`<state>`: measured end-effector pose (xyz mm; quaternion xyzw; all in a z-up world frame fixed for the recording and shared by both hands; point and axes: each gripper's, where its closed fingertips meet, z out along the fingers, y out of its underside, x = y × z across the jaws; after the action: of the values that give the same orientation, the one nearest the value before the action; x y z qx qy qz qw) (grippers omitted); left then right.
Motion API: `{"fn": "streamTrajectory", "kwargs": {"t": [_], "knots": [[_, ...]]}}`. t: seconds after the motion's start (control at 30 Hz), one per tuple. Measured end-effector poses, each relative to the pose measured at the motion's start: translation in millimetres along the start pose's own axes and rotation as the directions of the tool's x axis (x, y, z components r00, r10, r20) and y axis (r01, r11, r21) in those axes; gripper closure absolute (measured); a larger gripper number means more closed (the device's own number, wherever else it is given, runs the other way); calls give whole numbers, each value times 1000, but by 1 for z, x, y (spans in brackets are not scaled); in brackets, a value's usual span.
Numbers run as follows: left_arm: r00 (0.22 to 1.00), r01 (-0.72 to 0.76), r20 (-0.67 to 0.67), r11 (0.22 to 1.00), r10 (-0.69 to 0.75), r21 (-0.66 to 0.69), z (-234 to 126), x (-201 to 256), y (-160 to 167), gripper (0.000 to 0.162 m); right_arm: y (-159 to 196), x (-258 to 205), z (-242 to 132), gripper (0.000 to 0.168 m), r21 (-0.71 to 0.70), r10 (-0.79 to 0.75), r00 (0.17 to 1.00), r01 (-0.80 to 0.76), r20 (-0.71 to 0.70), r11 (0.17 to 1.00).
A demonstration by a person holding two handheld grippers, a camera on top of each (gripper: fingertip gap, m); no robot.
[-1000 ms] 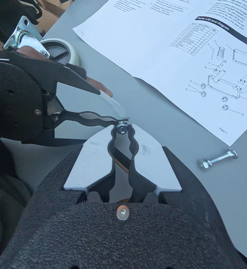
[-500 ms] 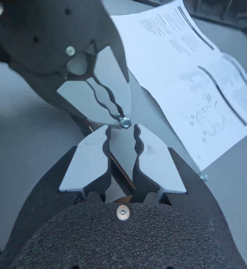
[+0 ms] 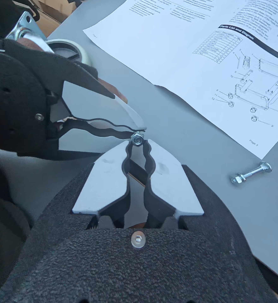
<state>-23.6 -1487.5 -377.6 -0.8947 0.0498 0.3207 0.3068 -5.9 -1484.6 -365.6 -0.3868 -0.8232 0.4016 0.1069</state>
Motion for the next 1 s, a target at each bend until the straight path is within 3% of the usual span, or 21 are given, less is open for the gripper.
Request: {"fn": "streamTrajectory", "kwargs": {"t": [0.13, 0.27, 0.33, 0.4, 0.5, 0.67, 0.73, 0.83, 0.9, 0.93, 1.0], "knots": [[988, 69, -144, 997, -63, 39, 0, 6, -1, 155, 0, 1, 0, 152, 41, -256, 966, 255, 22, 966], [922, 205, -344, 978, -176, 49, -1, 17, -1, 155, 2, 2, 2, 152, 104, -531, 847, 526, 27, 844], [901, 265, -365, 964, -235, 33, 2, 16, 1, 155, 5, 6, 4, 154, 97, -490, 870, 484, 51, 870], [918, 278, -297, 961, -263, 7, 6, 7, 8, 155, 3, 11, 4, 134, 90, -290, 954, 282, 82, 955], [954, 228, -199, 974, -224, -7, 6, -2, 12, 155, -8, 11, -2, 130, 129, -45, 993, 31, 109, 991], [973, 127, -194, 992, -126, -6, 5, 11, 8, 155, -4, 2, 1, 135, 70, -130, 988, 124, 89, 990], [976, 101, -195, 995, -99, -1, 5, 13, 4, 155, -1, 0, 3, 148, 36, -201, 975, 198, 94, 979], [954, 103, -281, 995, -100, -5, 4, 22, 3, 155, 4, -5, 1, 151, 42, -418, 899, 416, 130, 908], [892, 159, -430, 987, -143, 1, -3, 36, -1, 155, 10, -14, -4, 151, 92, -634, 757, 628, 161, 773], [863, 170, -483, 986, -149, -1, -7, 42, -2, 155, 12, -17, -5, 151, 109, -701, 694, 693, 163, 712], [839, 194, -514, 981, -176, -18, -8, 42, -1, 155, 12, -16, -4, 151, 111, -741, 660, 733, 124, 671]]}}
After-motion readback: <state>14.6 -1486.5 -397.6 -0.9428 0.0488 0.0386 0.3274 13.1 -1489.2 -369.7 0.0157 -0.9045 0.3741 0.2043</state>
